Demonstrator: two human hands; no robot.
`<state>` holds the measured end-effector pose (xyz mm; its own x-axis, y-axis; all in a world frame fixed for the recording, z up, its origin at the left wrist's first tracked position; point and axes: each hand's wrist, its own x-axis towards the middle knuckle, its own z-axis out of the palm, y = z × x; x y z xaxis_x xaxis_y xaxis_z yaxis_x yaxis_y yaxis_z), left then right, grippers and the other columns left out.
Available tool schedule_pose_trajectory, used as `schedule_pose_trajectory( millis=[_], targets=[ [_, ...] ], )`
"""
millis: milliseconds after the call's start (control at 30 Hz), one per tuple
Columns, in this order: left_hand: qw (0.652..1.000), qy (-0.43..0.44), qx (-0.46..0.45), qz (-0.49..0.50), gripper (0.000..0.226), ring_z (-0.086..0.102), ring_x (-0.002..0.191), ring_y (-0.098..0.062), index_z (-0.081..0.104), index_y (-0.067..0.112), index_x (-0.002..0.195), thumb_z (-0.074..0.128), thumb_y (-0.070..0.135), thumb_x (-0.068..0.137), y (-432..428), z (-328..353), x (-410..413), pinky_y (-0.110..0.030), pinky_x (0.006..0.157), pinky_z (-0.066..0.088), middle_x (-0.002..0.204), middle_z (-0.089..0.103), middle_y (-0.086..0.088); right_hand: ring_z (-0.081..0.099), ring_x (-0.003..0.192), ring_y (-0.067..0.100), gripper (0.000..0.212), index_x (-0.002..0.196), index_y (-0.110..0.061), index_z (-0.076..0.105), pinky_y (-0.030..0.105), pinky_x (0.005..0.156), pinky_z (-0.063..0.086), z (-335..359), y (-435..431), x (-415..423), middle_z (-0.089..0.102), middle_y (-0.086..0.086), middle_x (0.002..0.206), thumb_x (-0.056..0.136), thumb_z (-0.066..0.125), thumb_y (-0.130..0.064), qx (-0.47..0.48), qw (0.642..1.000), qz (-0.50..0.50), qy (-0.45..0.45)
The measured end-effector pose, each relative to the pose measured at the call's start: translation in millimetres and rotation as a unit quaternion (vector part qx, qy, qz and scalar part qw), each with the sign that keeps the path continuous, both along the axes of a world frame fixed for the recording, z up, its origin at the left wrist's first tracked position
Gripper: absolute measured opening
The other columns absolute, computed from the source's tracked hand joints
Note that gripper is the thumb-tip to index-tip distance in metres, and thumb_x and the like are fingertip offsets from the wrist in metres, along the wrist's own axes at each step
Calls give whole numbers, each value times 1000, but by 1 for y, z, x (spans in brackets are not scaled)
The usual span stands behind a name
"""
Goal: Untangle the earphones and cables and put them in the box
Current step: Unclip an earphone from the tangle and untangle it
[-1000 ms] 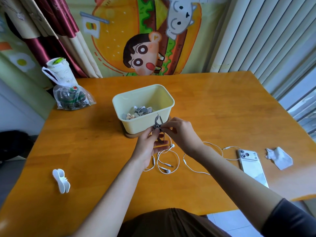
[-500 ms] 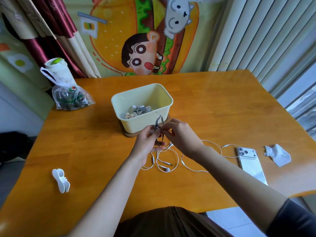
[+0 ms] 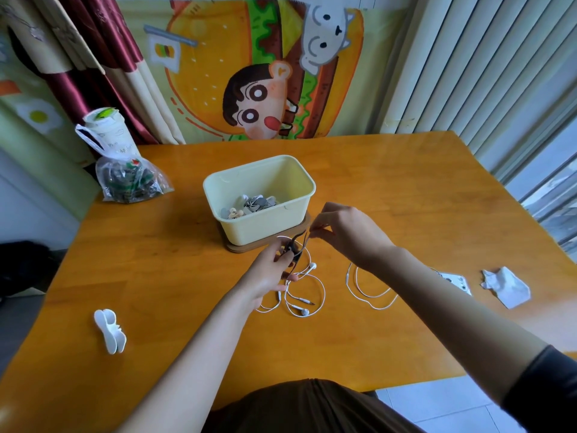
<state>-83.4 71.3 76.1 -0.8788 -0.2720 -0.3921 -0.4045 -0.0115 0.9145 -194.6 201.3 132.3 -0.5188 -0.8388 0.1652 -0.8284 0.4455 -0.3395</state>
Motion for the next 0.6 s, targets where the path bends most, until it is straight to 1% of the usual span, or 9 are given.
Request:
schedule_pose_trajectory(
  millis=[33, 133, 167, 267, 367, 433, 533, 600],
  targets=[
    [1000, 3, 3, -6, 14, 67, 86, -20, 54, 29, 108, 43, 25, 101, 1, 1, 1, -51, 93, 47, 114, 61, 1, 58, 78, 16, 15, 98, -10, 72, 24, 67, 46, 0, 0, -1, 61, 0, 96, 86, 66, -18, -13, 1000, -3, -10],
    [1000, 1, -2, -19, 16, 68, 88, -19, 52, 37, 101, 41, 25, 102, 0, 3, 0, -50, 93, 44, 111, 60, 7, 51, 73, 9, 12, 93, -8, 72, 13, 64, 39, -3, 0, 0, 50, -9, 89, 84, 68, -15, -59, 998, -14, -25],
    [1000, -3, -10, -23, 17, 68, 89, -20, 52, 38, 100, 40, 25, 102, 0, 4, -1, -49, 92, 43, 111, 60, 6, 49, 73, 7, 11, 92, -8, 72, 12, 64, 39, -5, -1, 0, 48, -11, 89, 84, 68, -15, -67, 997, -16, -25],
    [999, -7, -28, -32, 17, 67, 93, -26, 51, 38, 98, 40, 25, 102, -1, 4, 0, -46, 89, 41, 110, 59, 8, 49, 73, 6, 9, 91, -8, 71, 20, 66, 44, -10, -2, 3, 48, -12, 90, 84, 68, -14, -82, 996, -14, -16],
    [999, 0, -12, -33, 15, 68, 91, -22, 52, 37, 102, 41, 27, 102, 1, 6, 1, -49, 94, 41, 110, 61, 8, 50, 73, 6, 9, 91, -8, 72, 19, 66, 43, -14, -3, 1, 54, -7, 90, 84, 68, -12, -106, 994, -26, -20],
    [1000, 6, -2, -31, 14, 68, 89, -20, 53, 35, 106, 42, 27, 102, 1, 7, 1, -53, 99, 40, 114, 62, 3, 51, 74, 7, 10, 92, -7, 71, 17, 66, 43, -16, -3, 1, 57, -3, 90, 85, 67, -13, -118, 992, -41, -28],
    [999, 21, 14, -32, 16, 68, 88, -19, 54, 32, 110, 42, 26, 101, 0, 9, 2, -57, 101, 39, 120, 60, -5, 51, 74, 7, 11, 93, -6, 70, 6, 64, 39, -20, -2, 0, 55, -3, 89, 85, 66, -12, -135, 988, -69, -40],
    [999, 31, 23, -36, 18, 68, 91, -20, 53, 32, 114, 43, 26, 101, 0, 9, 3, -57, 101, 41, 120, 60, -5, 49, 70, 4, 11, 93, -6, 71, 2, 61, 37, -22, -3, 0, 53, -6, 86, 85, 67, -13, -144, 984, -86, -57]
  ],
)
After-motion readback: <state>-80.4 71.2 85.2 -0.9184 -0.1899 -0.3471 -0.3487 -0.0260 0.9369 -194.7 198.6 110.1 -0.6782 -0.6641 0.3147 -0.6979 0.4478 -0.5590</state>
